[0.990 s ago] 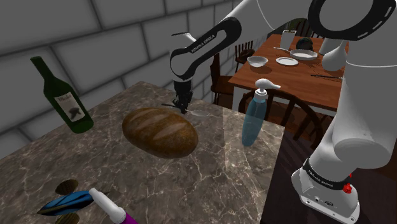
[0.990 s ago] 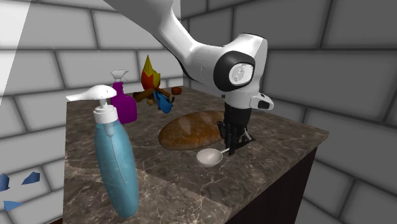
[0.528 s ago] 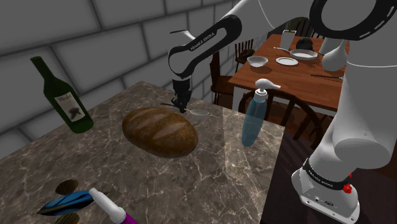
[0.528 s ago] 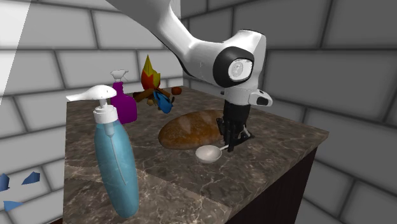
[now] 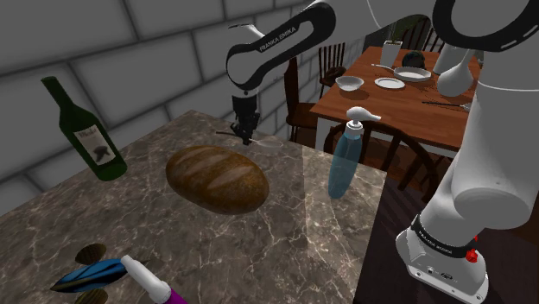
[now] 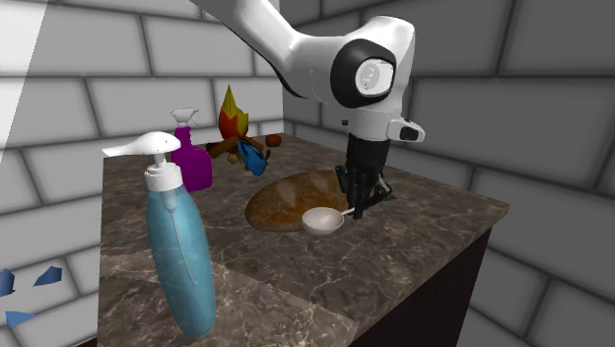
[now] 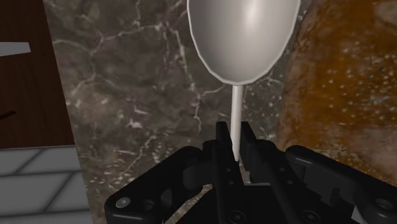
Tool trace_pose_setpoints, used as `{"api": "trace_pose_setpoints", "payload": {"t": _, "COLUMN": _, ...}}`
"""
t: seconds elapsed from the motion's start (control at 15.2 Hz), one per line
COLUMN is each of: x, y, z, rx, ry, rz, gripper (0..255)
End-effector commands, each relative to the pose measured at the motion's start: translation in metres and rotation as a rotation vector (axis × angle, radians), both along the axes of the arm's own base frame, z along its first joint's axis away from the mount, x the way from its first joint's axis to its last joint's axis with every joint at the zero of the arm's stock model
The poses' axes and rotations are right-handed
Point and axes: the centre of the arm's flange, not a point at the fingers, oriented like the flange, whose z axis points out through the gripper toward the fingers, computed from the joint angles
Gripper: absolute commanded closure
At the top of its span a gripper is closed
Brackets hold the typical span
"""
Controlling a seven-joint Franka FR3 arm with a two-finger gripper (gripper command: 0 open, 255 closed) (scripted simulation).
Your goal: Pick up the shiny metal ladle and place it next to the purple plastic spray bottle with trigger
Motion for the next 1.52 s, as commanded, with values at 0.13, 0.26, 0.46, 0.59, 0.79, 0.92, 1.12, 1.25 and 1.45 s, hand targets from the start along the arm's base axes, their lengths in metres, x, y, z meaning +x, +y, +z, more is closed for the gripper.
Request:
{"api": "trace_pose_setpoints", "payload": {"t": 0.13, "x": 0.001, "y": 0.0, "z": 0.022, "rx": 0.0, "ry": 0.0, "rz": 0.0, "gripper": 255}}
{"api": "trace_pose_setpoints", "payload": {"t": 0.26, "x": 0.001, "y": 0.0, "z": 0.033, "rx": 0.0, "ry": 0.0, "rz": 0.0, "gripper": 255}}
{"api": "trace_pose_setpoints", "payload": {"t": 0.46, "x": 0.001, "y": 0.0, "z": 0.049, "rx": 0.0, "ry": 0.0, "rz": 0.0, "gripper": 255}}
{"api": "trace_pose_setpoints", "payload": {"t": 0.59, "x": 0.001, "y": 0.0, "z": 0.059, "rx": 0.0, "ry": 0.0, "rz": 0.0, "gripper": 255}}
{"api": "trace_pose_setpoints", "payload": {"t": 0.79, "x": 0.001, "y": 0.0, "z": 0.075, "rx": 0.0, "ry": 0.0, "rz": 0.0, "gripper": 255}}
{"api": "trace_pose_setpoints", "payload": {"t": 0.92, "x": 0.001, "y": 0.0, "z": 0.086, "rx": 0.0, "ry": 0.0, "rz": 0.0, "gripper": 255}}
{"api": "trace_pose_setpoints", "payload": {"t": 1.12, "x": 0.001, "y": 0.0, "z": 0.101, "rx": 0.0, "ry": 0.0, "rz": 0.0, "gripper": 255}}
{"api": "trace_pose_setpoints", "payload": {"t": 1.25, "x": 0.001, "y": 0.0, "z": 0.112, "rx": 0.0, "ry": 0.0, "rz": 0.0, "gripper": 255}}
{"api": "trace_pose_setpoints", "payload": {"t": 1.45, "x": 0.001, "y": 0.0, "z": 0.128, "rx": 0.0, "ry": 0.0, "rz": 0.0, "gripper": 255}}
